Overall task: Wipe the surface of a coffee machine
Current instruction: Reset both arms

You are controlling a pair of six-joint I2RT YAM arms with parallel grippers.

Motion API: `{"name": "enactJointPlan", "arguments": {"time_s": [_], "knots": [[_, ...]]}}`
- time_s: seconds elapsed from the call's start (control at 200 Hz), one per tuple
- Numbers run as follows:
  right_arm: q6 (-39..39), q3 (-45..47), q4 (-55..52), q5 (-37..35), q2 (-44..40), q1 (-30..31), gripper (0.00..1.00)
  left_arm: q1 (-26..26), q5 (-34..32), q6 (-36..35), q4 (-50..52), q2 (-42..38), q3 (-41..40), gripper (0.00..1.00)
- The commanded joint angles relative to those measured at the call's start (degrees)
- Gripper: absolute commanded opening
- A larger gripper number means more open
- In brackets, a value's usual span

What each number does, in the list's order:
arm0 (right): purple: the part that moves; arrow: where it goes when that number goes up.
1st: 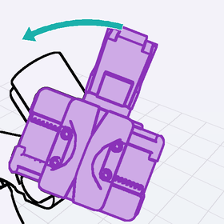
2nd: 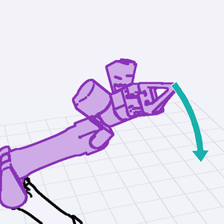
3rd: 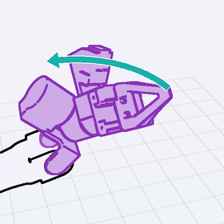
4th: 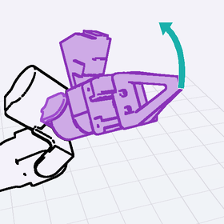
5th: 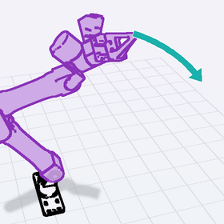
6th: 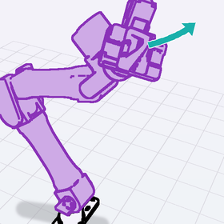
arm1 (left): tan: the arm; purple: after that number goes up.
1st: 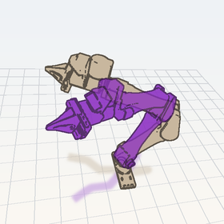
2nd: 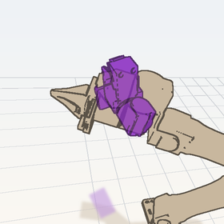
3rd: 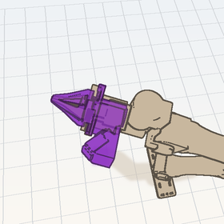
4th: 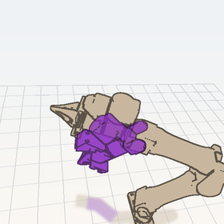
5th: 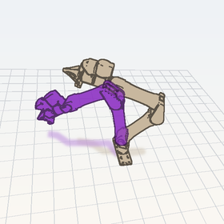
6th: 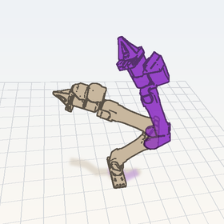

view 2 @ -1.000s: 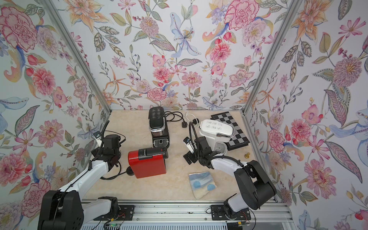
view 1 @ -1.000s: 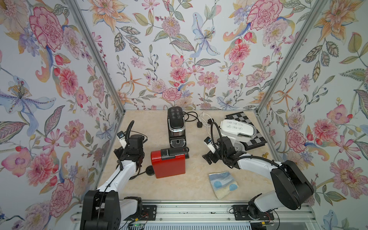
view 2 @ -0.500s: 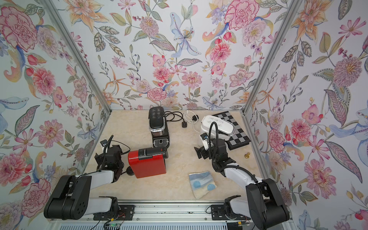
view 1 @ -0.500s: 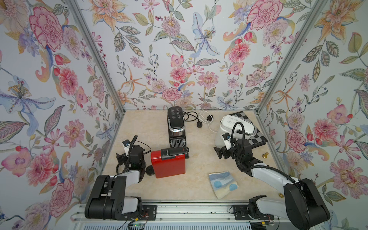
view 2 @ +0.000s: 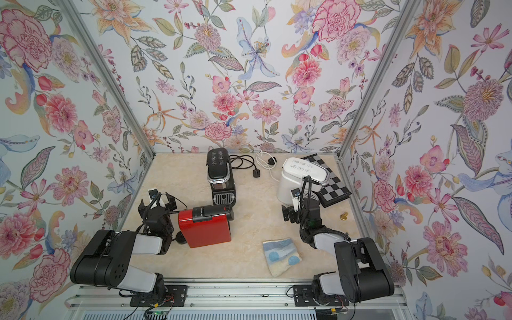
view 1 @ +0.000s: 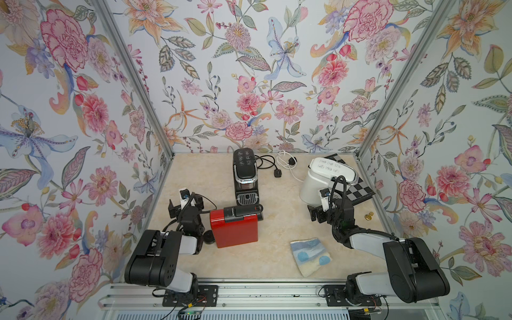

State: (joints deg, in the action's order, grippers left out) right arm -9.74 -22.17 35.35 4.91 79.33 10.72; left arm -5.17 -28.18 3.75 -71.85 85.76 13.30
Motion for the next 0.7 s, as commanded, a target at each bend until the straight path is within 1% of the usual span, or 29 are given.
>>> {"name": "enactJointPlan", "arguments": {"time_s": [0.0,0.035,0.07,0.135,0.145,0.23,0.36,0.59,0.695], "knots": [[0.33,-1.63,5.17,-1.55,1.80,-1.45,1.00,-0.10,6.90,-3.40,-8.32,1.21,-2.47,0.99],[0.66,-2.24,4.54,-1.59,2.33,-1.86,1.00,-0.09,8.15,-4.09,-11.37,2.99,-3.19,0.99],[0.84,-2.88,3.84,-1.45,2.71,-2.23,1.00,-0.30,7.66,-5.10,-16.04,5.89,-3.62,0.99],[0.92,-3.55,3.25,-1.76,3.23,-2.37,1.00,-0.26,7.54,-3.81,-9.99,4.42,-2.94,0.99],[0.94,-3.57,3.26,-1.86,3.27,-2.37,1.00,-0.21,7.53,-3.76,-9.73,3.06,-2.86,0.99],[1.04,-3.21,4.00,-2.24,3.04,-2.61,1.00,-0.39,7.28,-4.74,-14.88,3.47,-3.63,0.99],[0.21,-0.13,9.61,-3.68,1.97,-2.92,1.00,-0.36,7.45,-4.33,-13.73,3.48,-3.62,0.99],[0.68,-0.19,9.01,-0.28,1.75,-4.47,1.00,-0.29,7.43,-4.36,-13.73,3.51,-3.52,0.99],[1.02,2.43,12.22,-0.54,-0.10,-4.64,1.00,-0.33,7.44,-4.45,-13.84,3.46,-3.56,0.99]]}}
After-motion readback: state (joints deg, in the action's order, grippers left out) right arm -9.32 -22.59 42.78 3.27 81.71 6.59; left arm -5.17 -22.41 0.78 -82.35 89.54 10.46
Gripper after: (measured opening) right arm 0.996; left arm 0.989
